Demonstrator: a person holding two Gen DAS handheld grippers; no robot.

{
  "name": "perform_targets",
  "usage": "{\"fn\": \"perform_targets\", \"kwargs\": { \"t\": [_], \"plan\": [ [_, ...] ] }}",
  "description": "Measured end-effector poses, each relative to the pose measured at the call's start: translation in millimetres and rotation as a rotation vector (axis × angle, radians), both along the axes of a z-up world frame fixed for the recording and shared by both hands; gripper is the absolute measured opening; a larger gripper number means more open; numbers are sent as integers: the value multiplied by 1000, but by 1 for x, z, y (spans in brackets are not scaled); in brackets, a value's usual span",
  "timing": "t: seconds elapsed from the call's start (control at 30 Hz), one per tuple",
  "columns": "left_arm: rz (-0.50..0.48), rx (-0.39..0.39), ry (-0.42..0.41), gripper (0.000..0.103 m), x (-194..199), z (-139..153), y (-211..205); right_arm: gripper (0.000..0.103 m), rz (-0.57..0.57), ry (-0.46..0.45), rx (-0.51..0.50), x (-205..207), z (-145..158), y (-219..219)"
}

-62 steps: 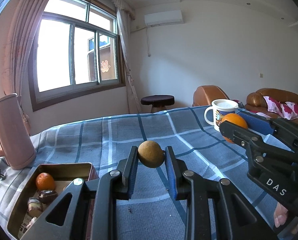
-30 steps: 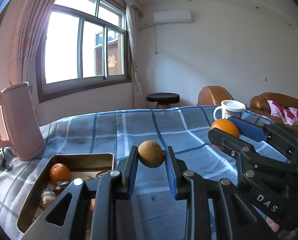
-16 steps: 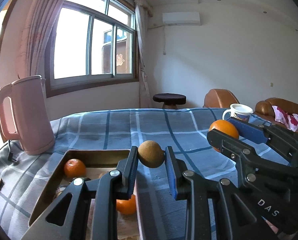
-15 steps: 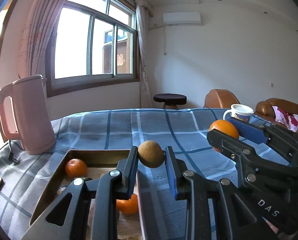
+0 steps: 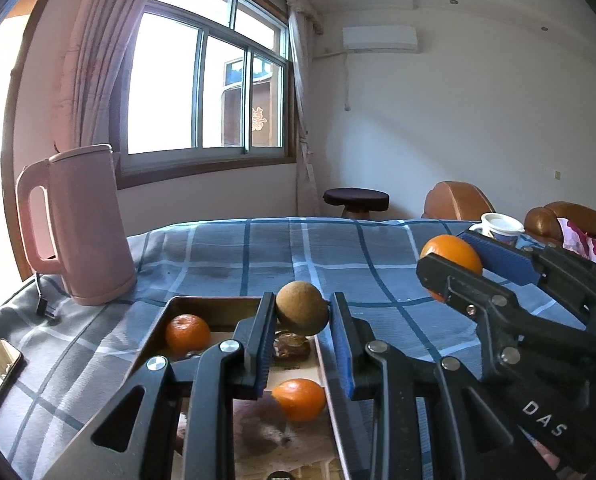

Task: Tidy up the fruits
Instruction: 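Carry the orange and the small brown fruit over the tin tray with both tools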

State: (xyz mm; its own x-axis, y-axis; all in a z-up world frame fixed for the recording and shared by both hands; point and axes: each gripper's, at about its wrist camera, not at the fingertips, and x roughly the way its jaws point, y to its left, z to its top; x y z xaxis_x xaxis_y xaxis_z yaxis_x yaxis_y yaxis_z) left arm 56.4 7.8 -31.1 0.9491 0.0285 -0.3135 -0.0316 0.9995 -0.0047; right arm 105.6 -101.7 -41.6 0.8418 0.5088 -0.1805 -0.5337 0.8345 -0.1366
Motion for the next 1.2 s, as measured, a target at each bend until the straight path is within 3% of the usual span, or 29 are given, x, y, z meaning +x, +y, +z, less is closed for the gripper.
{"fn": "perform_targets", "kwargs": {
  "t": [1.2],
  "plan": [
    [121, -16, 37, 28, -11, -2, 64, 38, 114, -2, -53, -11, 0, 61]
  ]
}}
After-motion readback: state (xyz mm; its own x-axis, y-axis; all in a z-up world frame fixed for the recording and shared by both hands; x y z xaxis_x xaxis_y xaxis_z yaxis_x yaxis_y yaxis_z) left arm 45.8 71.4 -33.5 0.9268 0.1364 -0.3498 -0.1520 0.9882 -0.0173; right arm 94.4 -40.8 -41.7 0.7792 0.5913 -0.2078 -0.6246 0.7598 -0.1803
